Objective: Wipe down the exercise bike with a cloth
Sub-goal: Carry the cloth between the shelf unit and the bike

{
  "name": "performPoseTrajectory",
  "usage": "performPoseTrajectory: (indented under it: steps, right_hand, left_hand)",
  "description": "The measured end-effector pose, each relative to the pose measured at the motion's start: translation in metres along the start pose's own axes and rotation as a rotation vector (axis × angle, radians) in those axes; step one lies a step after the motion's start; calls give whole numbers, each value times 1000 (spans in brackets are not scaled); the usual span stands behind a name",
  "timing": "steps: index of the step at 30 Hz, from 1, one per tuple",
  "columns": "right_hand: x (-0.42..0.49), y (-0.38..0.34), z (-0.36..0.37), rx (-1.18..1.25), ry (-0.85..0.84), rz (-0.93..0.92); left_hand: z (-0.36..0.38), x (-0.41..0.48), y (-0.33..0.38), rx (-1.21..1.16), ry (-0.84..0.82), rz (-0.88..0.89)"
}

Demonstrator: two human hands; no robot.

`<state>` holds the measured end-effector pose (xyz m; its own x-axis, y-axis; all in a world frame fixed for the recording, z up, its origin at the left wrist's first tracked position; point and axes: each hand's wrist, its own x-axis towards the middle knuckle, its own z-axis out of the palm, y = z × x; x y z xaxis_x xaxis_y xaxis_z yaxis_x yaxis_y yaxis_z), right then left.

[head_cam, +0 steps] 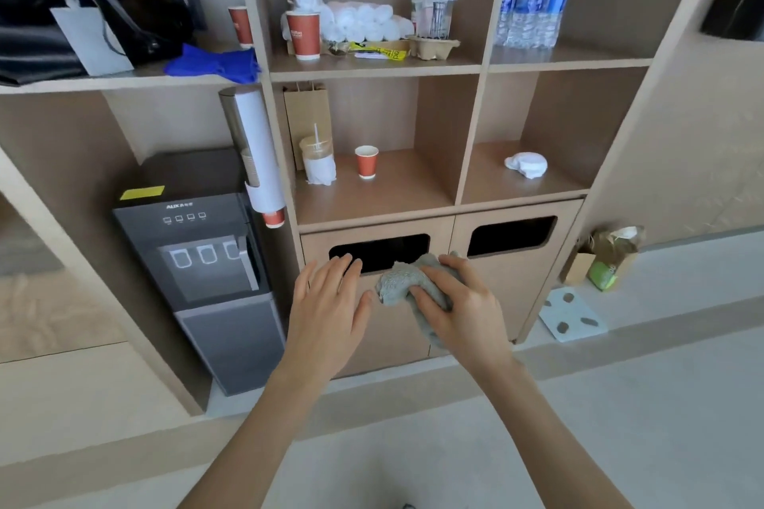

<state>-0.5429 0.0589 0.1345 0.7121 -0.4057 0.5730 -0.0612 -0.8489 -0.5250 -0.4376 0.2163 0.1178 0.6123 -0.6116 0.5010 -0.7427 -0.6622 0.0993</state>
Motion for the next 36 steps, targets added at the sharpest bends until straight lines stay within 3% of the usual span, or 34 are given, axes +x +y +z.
performPoseTrajectory:
  steps: [7, 27, 36]
  right_hand:
    - [124, 73, 44, 59, -50, -38]
    - [334, 174, 235, 74, -208, -136]
    - [369, 227, 326, 47, -496, -254]
  left_hand:
    - [65, 122, -20, 46, 50, -69]
    - [202, 304, -150, 103, -4, -208]
    - [247, 337, -194, 102, -91, -241]
